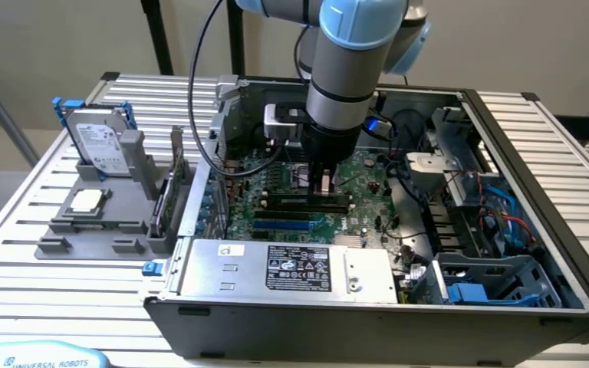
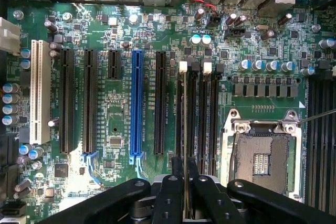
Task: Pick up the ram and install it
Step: 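Insert the ram into the slot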
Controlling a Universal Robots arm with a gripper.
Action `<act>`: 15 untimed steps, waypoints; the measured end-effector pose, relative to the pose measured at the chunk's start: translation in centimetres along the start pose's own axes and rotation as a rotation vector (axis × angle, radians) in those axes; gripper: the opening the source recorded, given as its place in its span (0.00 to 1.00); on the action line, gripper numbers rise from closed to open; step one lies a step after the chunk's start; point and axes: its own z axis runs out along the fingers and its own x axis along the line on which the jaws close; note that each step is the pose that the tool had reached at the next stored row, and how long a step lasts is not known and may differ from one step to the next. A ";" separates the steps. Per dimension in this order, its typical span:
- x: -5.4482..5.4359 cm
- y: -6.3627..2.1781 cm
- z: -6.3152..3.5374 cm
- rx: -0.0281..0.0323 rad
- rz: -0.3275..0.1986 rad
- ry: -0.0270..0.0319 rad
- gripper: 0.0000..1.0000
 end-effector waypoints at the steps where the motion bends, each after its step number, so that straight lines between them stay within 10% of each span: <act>1: 0.0 0.00 0.00 0.0001 0.002 0.0000 0.14; 15: 0.0 0.06 0.17 0.0005 0.010 0.0058 0.14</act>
